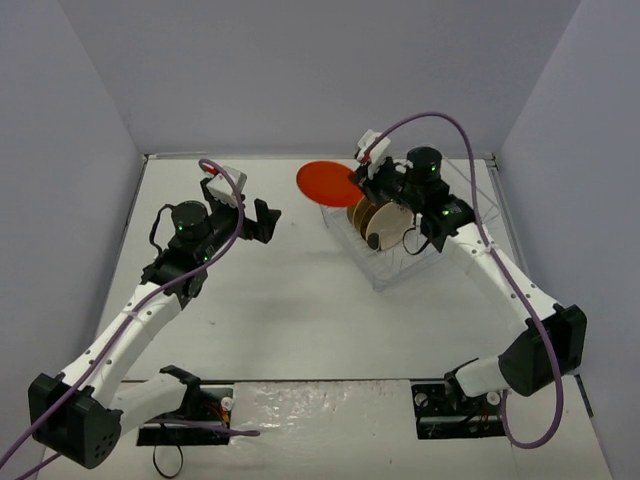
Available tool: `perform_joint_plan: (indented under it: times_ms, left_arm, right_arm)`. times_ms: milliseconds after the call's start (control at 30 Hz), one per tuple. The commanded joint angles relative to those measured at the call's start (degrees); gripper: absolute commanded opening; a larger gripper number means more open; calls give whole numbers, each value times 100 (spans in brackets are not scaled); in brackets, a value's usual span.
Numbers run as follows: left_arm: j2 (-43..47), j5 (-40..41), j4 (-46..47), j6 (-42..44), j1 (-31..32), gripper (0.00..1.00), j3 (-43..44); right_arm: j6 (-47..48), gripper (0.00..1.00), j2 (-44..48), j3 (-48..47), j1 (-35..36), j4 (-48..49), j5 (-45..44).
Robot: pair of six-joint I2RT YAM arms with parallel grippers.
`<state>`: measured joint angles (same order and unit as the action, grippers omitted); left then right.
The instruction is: Load the plates into the dish rack
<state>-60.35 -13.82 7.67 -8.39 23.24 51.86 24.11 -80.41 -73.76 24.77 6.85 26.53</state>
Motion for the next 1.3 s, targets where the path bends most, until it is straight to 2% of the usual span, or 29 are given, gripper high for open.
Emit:
perform_joint_plan:
  times_ms: [0,67,133,233,333,467,600,767,1033,1267]
  left_arm:
    - [256,1095,-44,-110,-9,97,196]
    - [277,1609,-224,-110,-30,97,134]
    - [300,1924,-320,-155,-60,97,58]
    - [283,2234,-386,-245,-92,97,-28]
    - [183,2374,-502,-310,-98,97,-26]
    - [-56,2499,-688,-347,-101,97,32]
    - [-426,2759,-1134,-443,-101,97,239]
    - [-725,2716,-1127,-585,-101,97,370]
    - [-876,2664,-1100,-671,-101,97,502]
    - [-658,2898,-1163,-708,-101,97,307]
  right_arm:
    - [1399,0,376,-1018,-690,-312,81]
    - [2412,0,224,-1628,-913,-1435,46]
    - [3109,0,226,-1738,-966,-1756,-304]
    - [3671,0,213,-1841,-1067,-2217,-858]
    - [5125,0,259,-1872,-1195,-3185,-803]
    - [6323,0,429,-1574,-1427,-3798,-986]
    - [6897,0,394,-1764,-1659,-4525,-1052]
    - [7354,0,252,-1729,-1704,-4789,-1150]
    - [7770,0,-144,-1739,-1629,-4748,-559]
    - [7754,0,-608,-1825,-1214,-4553,-846]
